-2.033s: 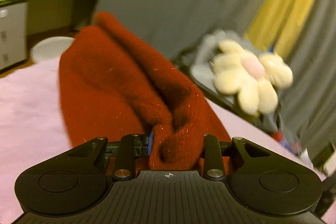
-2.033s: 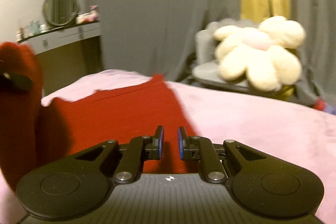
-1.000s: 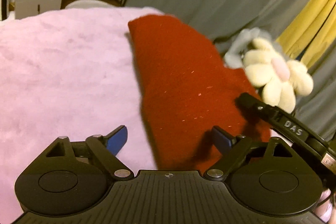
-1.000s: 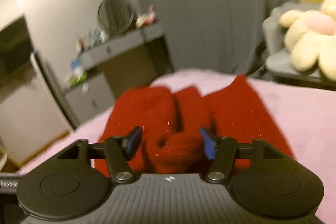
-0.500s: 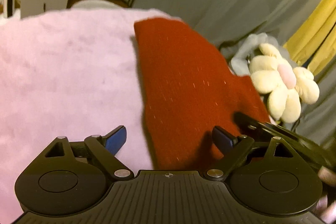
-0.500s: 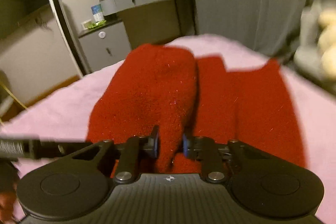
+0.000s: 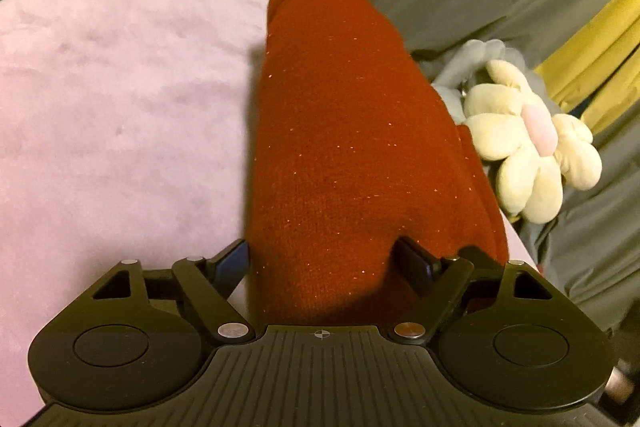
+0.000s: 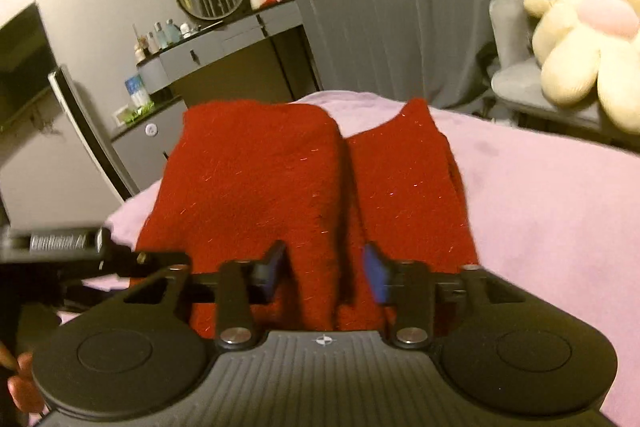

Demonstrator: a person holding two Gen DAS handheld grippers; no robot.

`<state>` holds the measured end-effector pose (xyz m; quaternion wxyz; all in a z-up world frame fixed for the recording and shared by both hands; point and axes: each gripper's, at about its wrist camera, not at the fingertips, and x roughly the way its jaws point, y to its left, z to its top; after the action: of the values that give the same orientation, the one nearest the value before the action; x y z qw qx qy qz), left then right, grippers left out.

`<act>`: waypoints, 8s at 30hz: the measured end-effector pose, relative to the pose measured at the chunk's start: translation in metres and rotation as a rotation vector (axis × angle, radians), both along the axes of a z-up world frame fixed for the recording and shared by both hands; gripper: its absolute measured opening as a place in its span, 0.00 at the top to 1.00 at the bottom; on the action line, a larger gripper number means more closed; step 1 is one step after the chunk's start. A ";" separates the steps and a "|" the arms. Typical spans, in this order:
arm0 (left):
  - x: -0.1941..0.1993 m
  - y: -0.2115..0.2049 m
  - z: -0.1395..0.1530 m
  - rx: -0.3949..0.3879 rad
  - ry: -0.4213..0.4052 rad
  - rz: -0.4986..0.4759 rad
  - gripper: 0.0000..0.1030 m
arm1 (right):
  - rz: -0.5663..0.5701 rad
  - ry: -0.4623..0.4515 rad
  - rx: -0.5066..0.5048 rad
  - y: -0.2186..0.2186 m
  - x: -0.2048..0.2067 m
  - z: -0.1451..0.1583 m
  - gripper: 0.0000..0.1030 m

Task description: Fold small clothes

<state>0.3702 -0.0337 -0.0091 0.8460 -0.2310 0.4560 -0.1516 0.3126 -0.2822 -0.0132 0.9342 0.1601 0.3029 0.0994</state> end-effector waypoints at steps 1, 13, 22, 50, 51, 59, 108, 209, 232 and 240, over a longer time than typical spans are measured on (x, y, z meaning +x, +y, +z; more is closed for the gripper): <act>-0.001 0.001 -0.001 -0.003 0.001 0.001 0.17 | 0.023 0.024 0.049 -0.005 0.007 -0.003 0.50; 0.004 -0.001 -0.001 0.003 0.000 -0.009 0.17 | 0.132 0.137 0.328 -0.029 0.054 -0.024 0.48; 0.003 -0.003 -0.001 0.031 -0.007 -0.021 0.15 | 0.191 0.179 0.486 -0.024 0.079 -0.033 0.55; -0.055 -0.058 0.016 0.292 -0.143 -0.210 0.07 | -0.072 -0.217 -0.496 0.030 -0.002 0.042 0.75; -0.053 -0.060 0.015 0.301 -0.142 -0.213 0.07 | -0.077 -0.209 -0.515 0.030 -0.002 0.036 0.75; -0.050 -0.067 0.005 0.290 -0.109 -0.210 0.06 | -0.038 -0.230 -0.602 0.037 0.004 0.015 0.74; 0.075 -0.026 -0.023 -0.234 0.072 -0.155 0.00 | -0.004 0.221 0.565 -0.162 0.062 -0.055 0.11; -0.164 0.070 0.010 0.347 0.114 0.257 0.01 | -0.029 0.149 0.215 0.028 -0.107 -0.018 0.79; -0.213 0.100 0.038 0.352 0.080 0.389 0.02 | -0.080 0.307 0.086 0.044 -0.119 -0.030 0.82; -0.215 0.078 0.049 0.335 0.073 0.310 0.02 | -0.099 0.294 0.068 0.051 -0.135 -0.019 0.77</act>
<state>0.1550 0.0441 0.0401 0.8687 -0.1599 0.4640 0.0666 0.1774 -0.2308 -0.0319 0.8777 0.2190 0.4245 0.0390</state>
